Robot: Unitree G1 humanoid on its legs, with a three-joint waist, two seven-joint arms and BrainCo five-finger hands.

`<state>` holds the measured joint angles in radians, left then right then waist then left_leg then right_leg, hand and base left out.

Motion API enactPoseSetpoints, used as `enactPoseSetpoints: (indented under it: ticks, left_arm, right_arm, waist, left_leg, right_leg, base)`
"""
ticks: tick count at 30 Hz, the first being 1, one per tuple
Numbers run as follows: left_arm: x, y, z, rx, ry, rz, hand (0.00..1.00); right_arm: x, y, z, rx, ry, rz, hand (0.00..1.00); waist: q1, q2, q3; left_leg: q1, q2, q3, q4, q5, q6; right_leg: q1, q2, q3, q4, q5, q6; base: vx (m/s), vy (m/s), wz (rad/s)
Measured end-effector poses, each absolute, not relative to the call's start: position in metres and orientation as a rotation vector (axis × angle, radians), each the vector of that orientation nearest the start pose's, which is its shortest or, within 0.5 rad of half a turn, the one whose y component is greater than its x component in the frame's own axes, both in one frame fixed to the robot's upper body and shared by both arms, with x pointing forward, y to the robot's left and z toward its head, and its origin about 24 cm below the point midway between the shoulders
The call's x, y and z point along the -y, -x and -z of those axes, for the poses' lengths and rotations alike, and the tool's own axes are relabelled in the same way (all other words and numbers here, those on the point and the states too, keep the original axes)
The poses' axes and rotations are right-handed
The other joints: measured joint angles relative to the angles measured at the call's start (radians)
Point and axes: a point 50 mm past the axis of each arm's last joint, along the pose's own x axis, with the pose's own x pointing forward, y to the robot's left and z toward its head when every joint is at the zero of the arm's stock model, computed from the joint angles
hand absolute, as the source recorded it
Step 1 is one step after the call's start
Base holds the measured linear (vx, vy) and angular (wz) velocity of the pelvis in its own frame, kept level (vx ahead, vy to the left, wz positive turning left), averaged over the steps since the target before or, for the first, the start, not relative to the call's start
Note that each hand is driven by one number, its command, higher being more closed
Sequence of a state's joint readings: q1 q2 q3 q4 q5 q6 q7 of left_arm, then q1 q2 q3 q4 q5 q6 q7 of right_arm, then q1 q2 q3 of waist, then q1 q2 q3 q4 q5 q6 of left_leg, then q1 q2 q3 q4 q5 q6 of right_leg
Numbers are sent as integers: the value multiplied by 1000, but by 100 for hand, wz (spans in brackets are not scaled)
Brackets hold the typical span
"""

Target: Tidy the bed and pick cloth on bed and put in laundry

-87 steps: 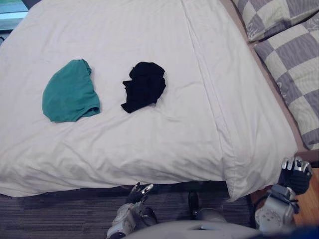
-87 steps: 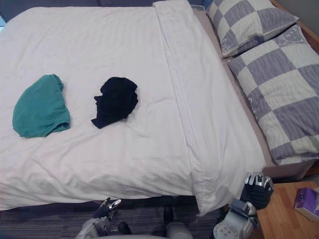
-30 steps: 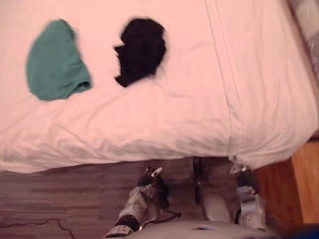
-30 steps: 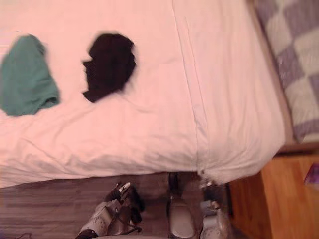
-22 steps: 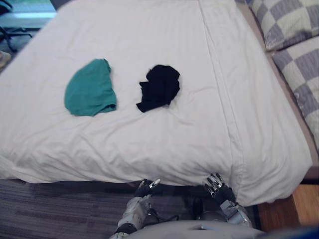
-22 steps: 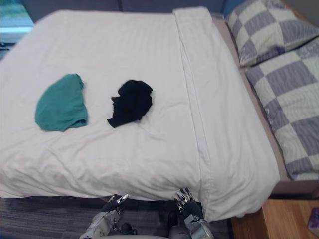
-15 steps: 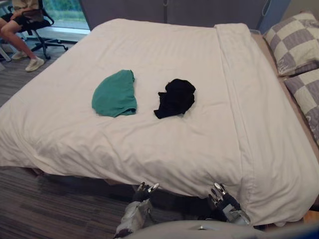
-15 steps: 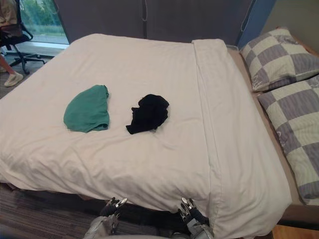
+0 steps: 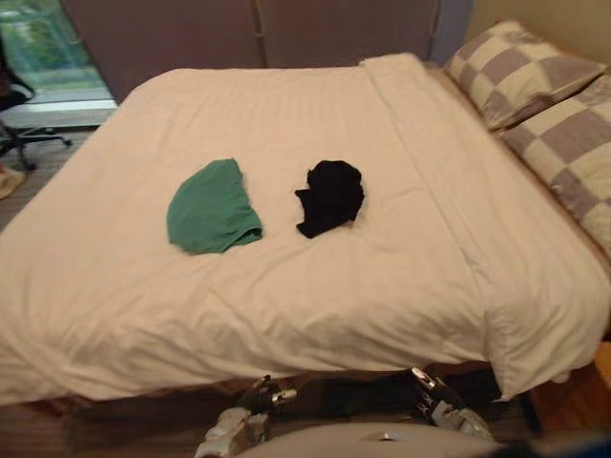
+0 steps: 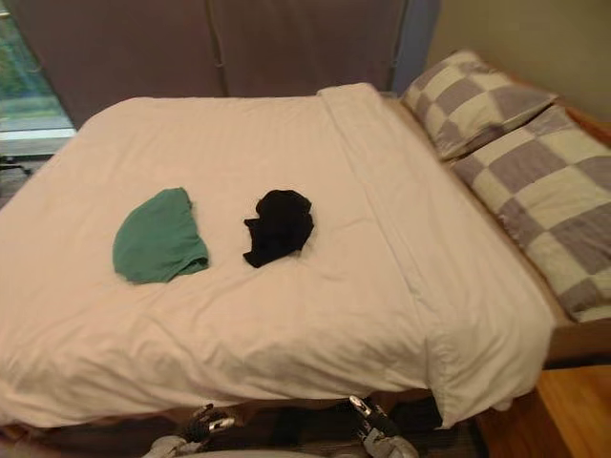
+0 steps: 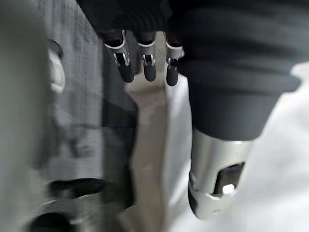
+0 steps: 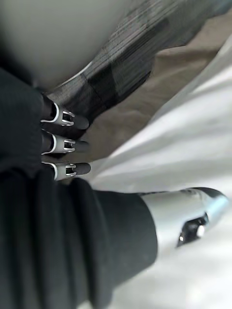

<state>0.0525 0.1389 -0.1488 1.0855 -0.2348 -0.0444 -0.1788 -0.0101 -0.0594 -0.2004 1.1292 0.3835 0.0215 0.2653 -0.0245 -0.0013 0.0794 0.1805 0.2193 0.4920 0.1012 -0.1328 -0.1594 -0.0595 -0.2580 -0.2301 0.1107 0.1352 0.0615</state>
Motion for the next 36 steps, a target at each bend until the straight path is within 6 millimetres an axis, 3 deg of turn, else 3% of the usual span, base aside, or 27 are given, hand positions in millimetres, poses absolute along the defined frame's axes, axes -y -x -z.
enactPoseSetpoints:
  ticks: [1, 3, 5, 8, 9, 11, 15, 16, 24, 27, 31, 34, 35, 36]
  left_arm:
    - [-179, -103, 161, -1091, 90, 98, 0]
    - [-172, -111, 160, -1104, 48, 173, 0]
    - [-160, -121, 158, -1103, 36, 215, 0]
    - [-139, -128, 157, -1095, 53, 252, 0]
    - [-128, -130, 156, -1092, 60, 281, 0]
    - [-124, -129, 157, -1097, 74, 273, 0]
    - [-131, -130, 157, -1093, 133, 170, 0]
    - [-140, -125, 159, -1088, 154, 98, 0]
    - [-141, -124, 159, -1084, 171, 82, 0]
    - [-142, -128, 158, -1052, 216, 53, 0]
    - [-142, -130, 155, -1021, 273, 55, 0]
    - [-141, -127, 156, -1024, 293, 94, 0]
    - [-141, -126, 156, -1024, 293, 107, 0]
    - [-142, -126, 155, -1022, 295, 112, 0]
  right_arm:
    - [179, -118, 158, -1007, -534, 160, 0]
    - [176, -119, 159, -1025, -533, 135, 0]
    - [171, -122, 158, -1031, -508, 98, 0]
    - [178, -126, 157, -1037, -353, 17, 0]
    - [179, -126, 156, -1034, -278, -25, 0]
    - [176, -126, 156, -1046, -207, -89, 0]
    - [165, -126, 158, -1086, -92, -232, 0]
    - [161, -124, 160, -1141, -65, -251, 0]
    - [161, -124, 160, -1130, -89, -227, 0]
    - [162, -127, 159, -1110, -107, -189, 0]
    - [169, -125, 159, -1081, -153, -100, 0]
    - [178, -117, 160, -1085, -210, -11, 0]
    - [180, -117, 160, -1089, -219, -1, 0]
    - [179, -116, 160, -1097, -223, 1, 0]
  waist:
    - [-3, 1, 1]
    - [-15, 2, 5]
    - [-26, 0, 28]
    - [-51, 16, 38]
    - [-62, 19, 37]
    - [-47, 23, 34]
    - [-22, -2, 35]
    - [14, 6, 7]
    - [15, 3, 10]
    - [16, -4, 34]
    - [14, -5, 46]
    - [-18, 1, 41]
    - [-21, 3, 39]
    - [-21, 1, 37]
  left_leg:
    - [-9, -3, -9, -3, 5, 7]
    - [-25, -17, -53, -33, 30, 21]
    - [-22, -42, -86, -50, 43, 22]
    - [-36, -50, -158, -96, 76, 46]
    - [-55, -53, -203, -106, 88, 64]
    - [-58, -51, -216, -120, 99, 80]
    - [-53, -46, -229, -134, 109, 90]
    - [-67, -111, -250, -197, 169, 69]
    - [-57, -112, -250, -193, 168, 72]
    - [-58, -115, -250, -149, 146, 82]
    - [-94, -126, -242, -92, 102, 107]
    - [-97, -96, -82, -92, 110, 140]
    - [-96, -108, -90, -95, 130, 118]
    - [-95, -114, -92, -94, 134, 118]
  right_leg:
    - [-5, 19, -5, 37, -40, 16]
    - [3, 114, 34, 140, -235, 15]
    - [34, 147, 79, 134, -319, -2]
    - [51, 194, 157, 96, -351, -15]
    - [54, 202, 155, 84, -341, -29]
    - [57, 207, 140, 75, -332, -35]
    - [85, 217, 139, 30, -310, -53]
    - [122, 159, 124, -136, -173, 16]
    - [130, 158, 131, -125, -176, 14]
    - [127, 146, 132, -72, -212, 16]
    - [116, 111, 92, -14, -253, 32]
    - [126, 61, 19, -1, -252, 49]
    - [129, 45, 5, 5, -261, 59]
    - [129, 37, 2, 7, -263, 62]
  base:
    - [312, -361, 20]
    - [457, -497, 42]
    - [288, -384, 52]
    - [216, -298, 64]
    - [253, -310, 62]
    - [277, -304, 31]
    - [154, -76, 10]
    - [53, 14, 2]
    - [-8, 1, 0]
    - [-58, 8, 3]
    - [-44, 29, 22]
    - [64, 66, 70]
    - [85, 103, 53]
    - [76, 119, 35]
